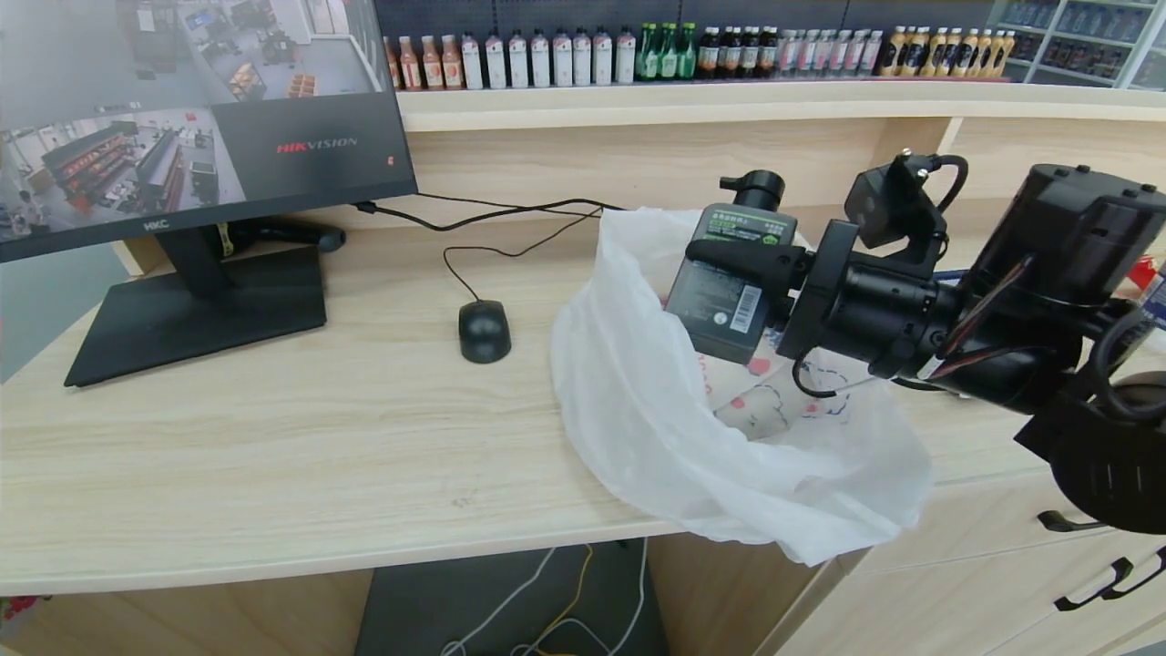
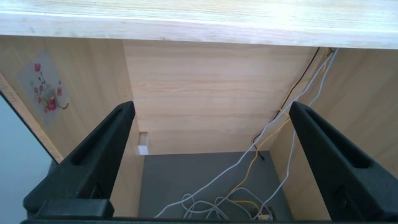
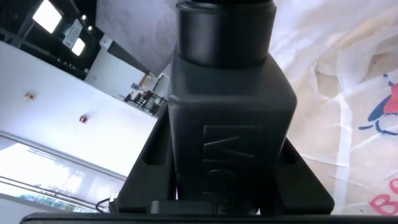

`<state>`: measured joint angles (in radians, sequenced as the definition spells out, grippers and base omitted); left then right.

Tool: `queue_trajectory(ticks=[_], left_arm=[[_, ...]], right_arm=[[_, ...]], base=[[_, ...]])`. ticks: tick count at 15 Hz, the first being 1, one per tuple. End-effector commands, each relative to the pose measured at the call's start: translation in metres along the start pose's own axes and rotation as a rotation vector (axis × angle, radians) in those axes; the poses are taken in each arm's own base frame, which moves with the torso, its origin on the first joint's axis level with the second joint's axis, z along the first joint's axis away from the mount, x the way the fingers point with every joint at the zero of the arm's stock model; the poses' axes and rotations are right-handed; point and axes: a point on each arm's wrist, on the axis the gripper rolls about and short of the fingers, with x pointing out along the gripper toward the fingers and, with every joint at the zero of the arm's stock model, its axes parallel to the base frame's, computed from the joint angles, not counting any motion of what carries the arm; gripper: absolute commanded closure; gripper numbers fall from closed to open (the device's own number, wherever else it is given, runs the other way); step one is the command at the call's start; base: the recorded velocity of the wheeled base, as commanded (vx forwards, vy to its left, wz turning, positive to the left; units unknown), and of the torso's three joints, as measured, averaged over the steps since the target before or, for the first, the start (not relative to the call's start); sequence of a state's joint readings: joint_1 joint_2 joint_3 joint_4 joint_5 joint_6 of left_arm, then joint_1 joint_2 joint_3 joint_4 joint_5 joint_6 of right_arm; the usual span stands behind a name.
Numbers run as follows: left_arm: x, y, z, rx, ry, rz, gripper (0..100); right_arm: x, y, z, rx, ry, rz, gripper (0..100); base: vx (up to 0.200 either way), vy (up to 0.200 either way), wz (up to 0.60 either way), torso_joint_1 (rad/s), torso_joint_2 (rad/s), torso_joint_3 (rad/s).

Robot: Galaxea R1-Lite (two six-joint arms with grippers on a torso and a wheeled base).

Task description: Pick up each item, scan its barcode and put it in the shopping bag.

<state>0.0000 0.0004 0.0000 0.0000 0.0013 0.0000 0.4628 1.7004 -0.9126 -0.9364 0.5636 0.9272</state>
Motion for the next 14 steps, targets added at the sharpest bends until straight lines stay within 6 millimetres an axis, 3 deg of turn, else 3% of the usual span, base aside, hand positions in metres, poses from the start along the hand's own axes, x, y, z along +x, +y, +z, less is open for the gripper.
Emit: queue_trajectory(ticks=[1, 14], left_arm=[[0.0, 0.0, 0.0, 0.0, 0.0, 0.0, 0], [0.0, 0.0, 0.0, 0.0, 0.0, 0.0, 0]], right_arm=[[0.004, -0.008, -0.003, 0.017, 0.02, -0.014, 100], [0.009, -0.036, -0.021, 0.076, 0.094, -0.08, 100]], base=[[0.0, 0.0, 0.0, 0.0, 0.0, 0.0], [0.0, 0.0, 0.0, 0.0, 0.0, 0.0]])
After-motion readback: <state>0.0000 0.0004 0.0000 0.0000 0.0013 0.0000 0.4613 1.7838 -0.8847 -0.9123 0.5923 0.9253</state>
